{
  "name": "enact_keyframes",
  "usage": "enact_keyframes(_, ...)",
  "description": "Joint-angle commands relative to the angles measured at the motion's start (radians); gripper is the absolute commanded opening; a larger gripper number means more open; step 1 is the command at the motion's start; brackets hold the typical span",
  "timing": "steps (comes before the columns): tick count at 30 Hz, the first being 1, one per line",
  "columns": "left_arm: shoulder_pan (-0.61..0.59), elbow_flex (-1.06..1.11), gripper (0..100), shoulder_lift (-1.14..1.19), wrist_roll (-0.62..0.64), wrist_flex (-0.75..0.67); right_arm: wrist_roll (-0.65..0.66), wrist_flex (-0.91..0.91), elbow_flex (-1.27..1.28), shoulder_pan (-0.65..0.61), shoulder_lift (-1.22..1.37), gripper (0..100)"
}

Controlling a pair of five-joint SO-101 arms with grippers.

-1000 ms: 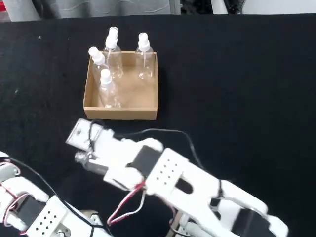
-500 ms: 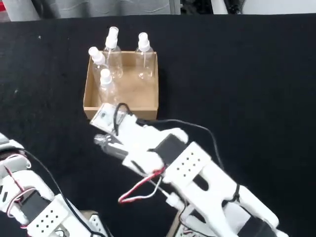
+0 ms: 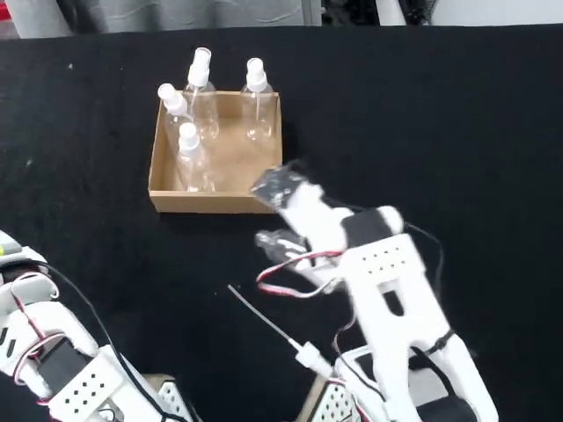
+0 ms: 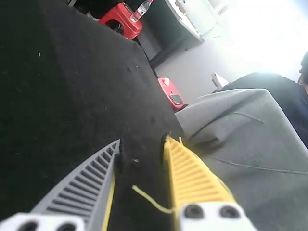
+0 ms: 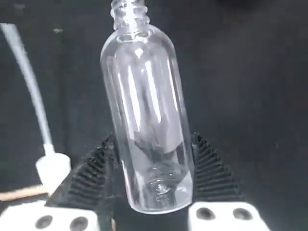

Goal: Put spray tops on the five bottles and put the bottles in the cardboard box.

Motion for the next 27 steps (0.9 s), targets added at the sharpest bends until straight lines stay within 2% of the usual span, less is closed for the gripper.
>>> enact_keyframes(1,0.01,0.021,13,-0.006,-0.011,0.009,0.061,0.002,-0.005,0.146,-0.048,9.9)
enact_keyframes(8,0.008,0.021,13,-0.006,-0.012,0.021,0.183,-0.003,0.01,0.348,-0.048,9.9)
enact_keyframes(15,0.008,0.021,13,-0.006,-0.012,0.021,0.206,-0.077,0.081,0.457,-0.042,10.0)
enact_keyframes(19,0.008,0.021,13,-0.006,-0.012,0.021,0.206,-0.101,0.096,0.468,-0.041,10.3)
enact_keyframes(27,0.008,0.021,13,-0.006,-0.012,0.021,0.204,-0.1,0.094,0.47,-0.041,34.2)
